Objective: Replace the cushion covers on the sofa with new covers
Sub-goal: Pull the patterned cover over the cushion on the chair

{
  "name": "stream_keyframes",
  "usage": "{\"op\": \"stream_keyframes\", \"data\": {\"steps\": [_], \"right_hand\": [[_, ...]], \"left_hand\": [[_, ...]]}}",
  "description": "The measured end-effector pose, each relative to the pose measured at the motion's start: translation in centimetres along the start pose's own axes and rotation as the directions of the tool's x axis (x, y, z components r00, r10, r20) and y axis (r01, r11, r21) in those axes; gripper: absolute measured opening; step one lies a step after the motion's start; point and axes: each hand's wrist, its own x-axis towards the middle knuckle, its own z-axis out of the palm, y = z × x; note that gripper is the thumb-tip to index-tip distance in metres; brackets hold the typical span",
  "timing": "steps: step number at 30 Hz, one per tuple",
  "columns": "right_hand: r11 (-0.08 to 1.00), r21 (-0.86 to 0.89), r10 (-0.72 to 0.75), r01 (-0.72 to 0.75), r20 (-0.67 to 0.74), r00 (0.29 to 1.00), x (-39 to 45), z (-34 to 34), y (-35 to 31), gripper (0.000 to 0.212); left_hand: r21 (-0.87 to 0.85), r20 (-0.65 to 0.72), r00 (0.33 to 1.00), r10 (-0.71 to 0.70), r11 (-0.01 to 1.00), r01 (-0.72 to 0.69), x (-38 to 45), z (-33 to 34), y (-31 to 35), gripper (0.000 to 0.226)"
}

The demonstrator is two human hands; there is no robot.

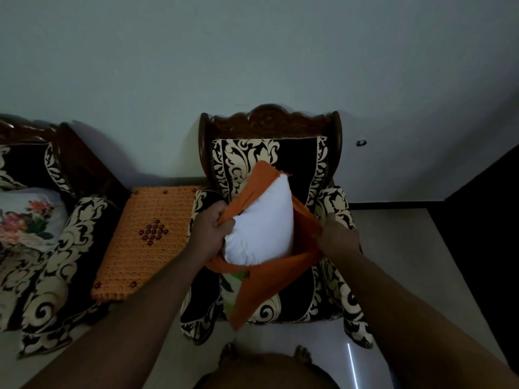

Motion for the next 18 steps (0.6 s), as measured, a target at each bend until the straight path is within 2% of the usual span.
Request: {"op": "stream_keyframes", "data": {"steps": [2, 3, 5, 7, 9, 11, 14, 15, 17, 18], "right_hand": [[0.995, -0.082, 0.059, -0.055, 0.051, 0.997, -0.9, 1.3, -0.3, 0.026], [0.997, -0.021, 0.077, -0.075, 0.070, 0.995, -1.0, 1.7, -0.7, 0.020], [0.950, 0.291, 0.092, -0.111, 0.078, 0.993, -0.9, 2.2, -1.8, 0.019], [0.746, 0.645, 0.138, -0.165, 0.094, 0.986, -0.5, 2.3, -3.2, 0.024], [0.566, 0.794, 0.223, -0.222, 0.112, 0.968, -0.3, 2.2, -4.3, 0.033], [0.588, 0.790, 0.210, -0.172, 0.057, 0.976, -0.5, 1.8, -5.0, 0.033], [0.622, 0.778, 0.163, -0.084, -0.024, 0.986, -1.2, 0.4, -5.7, 0.033], [0.667, 0.744, 0.138, -0.041, -0.069, 0.988, -1.4, 0.0, -5.9, 0.038], [0.769, 0.636, 0.055, 0.066, -0.168, 0.984, -1.7, -0.3, -6.5, 0.058], [0.796, 0.601, 0.023, 0.074, -0.153, 0.988, -1.9, 0.0, -7.0, 0.073]], "left_hand": [[0.028, 0.022, 1.000, -0.010, 1.000, 0.010, -0.1, 0.3, 0.2, 0.007], [0.057, 0.057, 0.998, -0.014, 0.998, 0.011, -0.4, 0.5, 0.3, 0.004], [0.143, 0.120, 0.993, -0.002, 0.990, -0.015, -0.9, 0.9, -0.2, 0.013], [0.265, 0.229, 0.973, -0.024, 0.963, -0.039, -1.5, 1.0, -1.0, 0.006], [0.362, 0.328, 0.942, -0.076, 0.931, -0.051, -2.1, 1.1, -1.8, 0.003], [0.354, 0.344, 0.932, -0.116, 0.935, -0.014, -2.9, 1.6, -2.2, 0.009], [0.305, 0.221, 0.966, -0.131, 0.951, 0.059, -3.4, 3.0, -2.0, 0.008], [0.276, 0.175, 0.974, -0.145, 0.957, 0.093, -3.3, 3.3, -1.9, 0.008], [0.172, 0.117, 0.972, -0.205, 0.968, 0.184, -2.9, 3.7, -1.5, 0.013], [0.122, 0.107, 0.965, -0.239, 0.966, 0.226, -2.7, 3.8, -1.1, 0.016]]}}
